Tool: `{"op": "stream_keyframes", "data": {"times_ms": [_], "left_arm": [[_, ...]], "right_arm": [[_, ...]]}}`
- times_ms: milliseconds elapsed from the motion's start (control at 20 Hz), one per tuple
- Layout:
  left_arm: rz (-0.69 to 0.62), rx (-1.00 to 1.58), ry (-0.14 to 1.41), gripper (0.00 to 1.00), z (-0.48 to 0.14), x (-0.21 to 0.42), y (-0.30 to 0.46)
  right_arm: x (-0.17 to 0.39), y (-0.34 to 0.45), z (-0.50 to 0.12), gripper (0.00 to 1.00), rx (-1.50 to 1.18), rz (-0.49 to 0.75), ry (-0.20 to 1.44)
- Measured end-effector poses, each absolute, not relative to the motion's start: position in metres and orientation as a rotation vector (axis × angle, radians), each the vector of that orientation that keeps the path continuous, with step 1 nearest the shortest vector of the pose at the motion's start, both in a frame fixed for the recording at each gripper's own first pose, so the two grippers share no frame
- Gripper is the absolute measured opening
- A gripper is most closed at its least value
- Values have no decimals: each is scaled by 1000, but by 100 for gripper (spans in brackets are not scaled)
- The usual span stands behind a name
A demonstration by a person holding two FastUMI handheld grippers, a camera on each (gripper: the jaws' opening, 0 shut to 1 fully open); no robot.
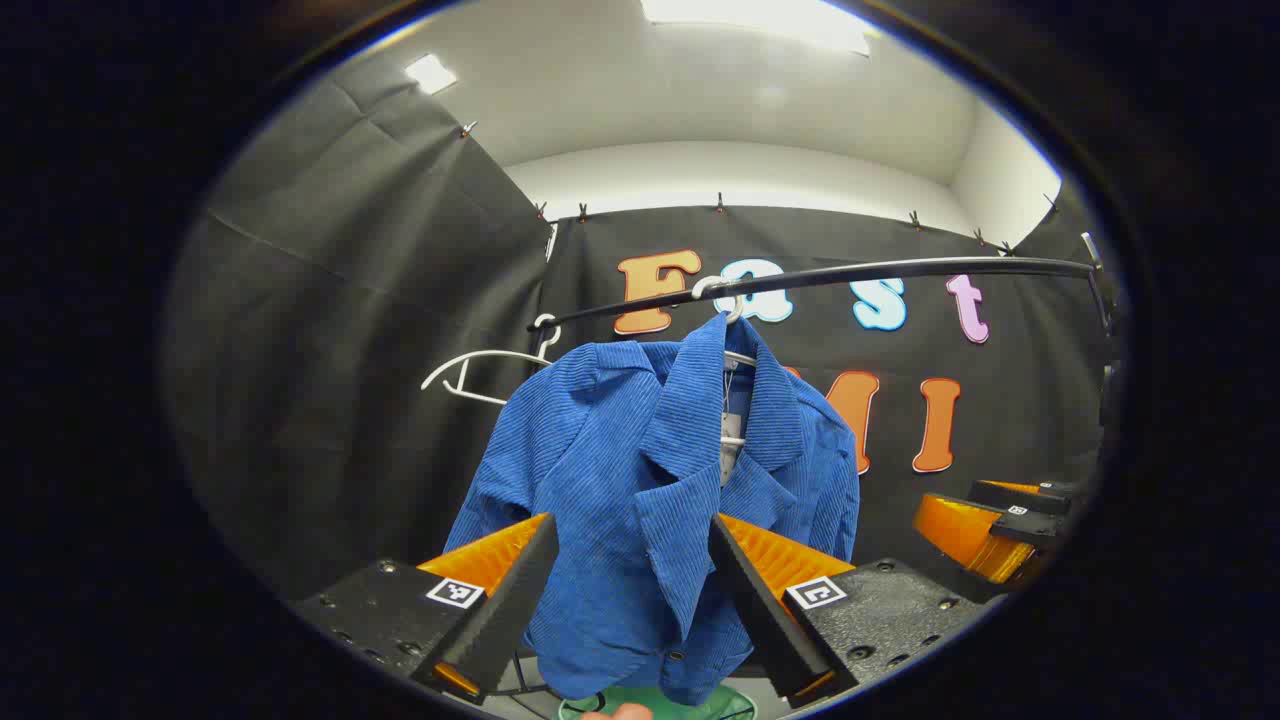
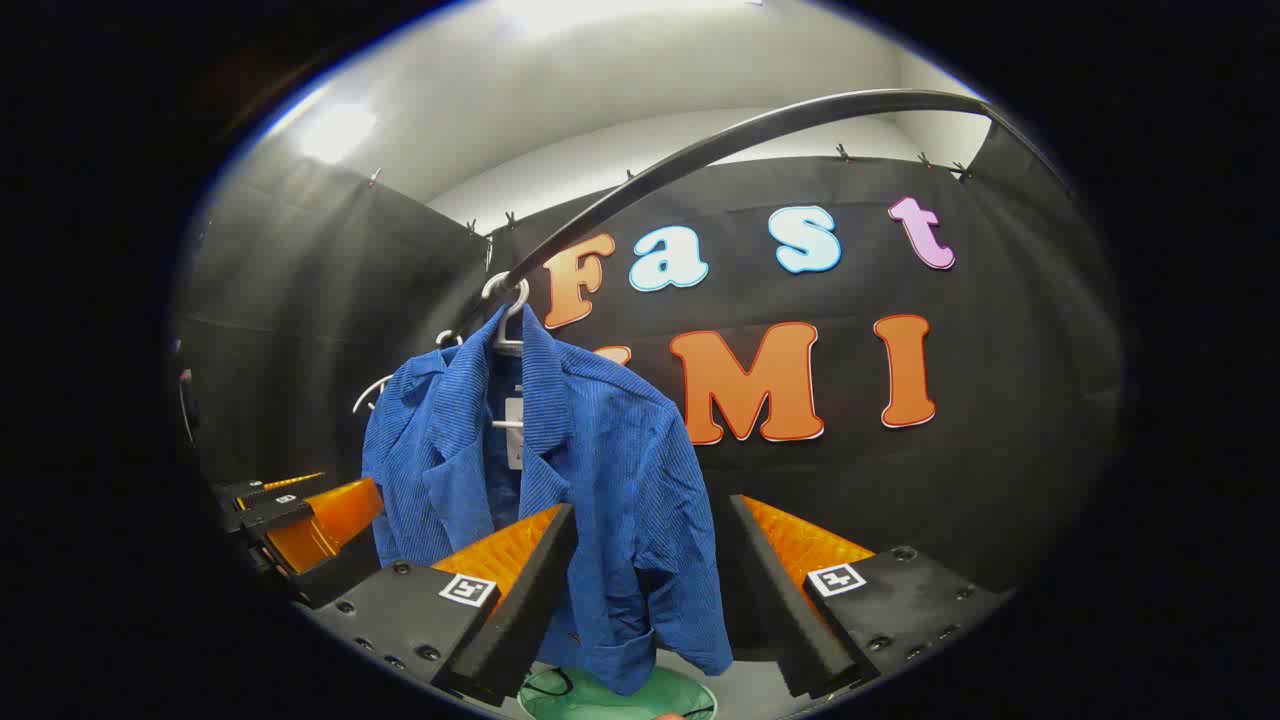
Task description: Grasp the clothes on the hanger with both hands and then place them into the laundry hamper below.
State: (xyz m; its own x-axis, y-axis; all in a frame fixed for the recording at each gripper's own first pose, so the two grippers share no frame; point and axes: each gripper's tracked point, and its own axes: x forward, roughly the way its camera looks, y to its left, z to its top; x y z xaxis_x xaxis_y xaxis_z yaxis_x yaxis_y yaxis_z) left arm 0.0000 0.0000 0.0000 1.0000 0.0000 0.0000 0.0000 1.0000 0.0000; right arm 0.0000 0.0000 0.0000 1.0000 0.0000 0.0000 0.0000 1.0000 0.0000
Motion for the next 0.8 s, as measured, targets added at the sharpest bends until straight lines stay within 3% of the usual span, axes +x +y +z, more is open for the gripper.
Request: {"op": "stream_keyframes", "data": {"times_ms": [150,200,550,600,750,800], "left_arm": [[4,19,-15,98,5,-2,3],[4,20,-16,98,5,-3,4],[19,2,-7,98,0,-3,8],[21,3,-5,98,0,-2,8],[26,3,-6,92,1,-1,10],[26,4,-5,92,1,-1,10]], "right_arm": [[-4,0,1,89,-4,-12,-1],[-4,0,1,98,-1,-11,-3],[-5,-2,2,97,-8,-5,3],[-5,-2,2,89,-8,-4,4],[-5,-3,0,89,-5,-3,8],[-4,-3,-1,97,-5,-3,9]]}}
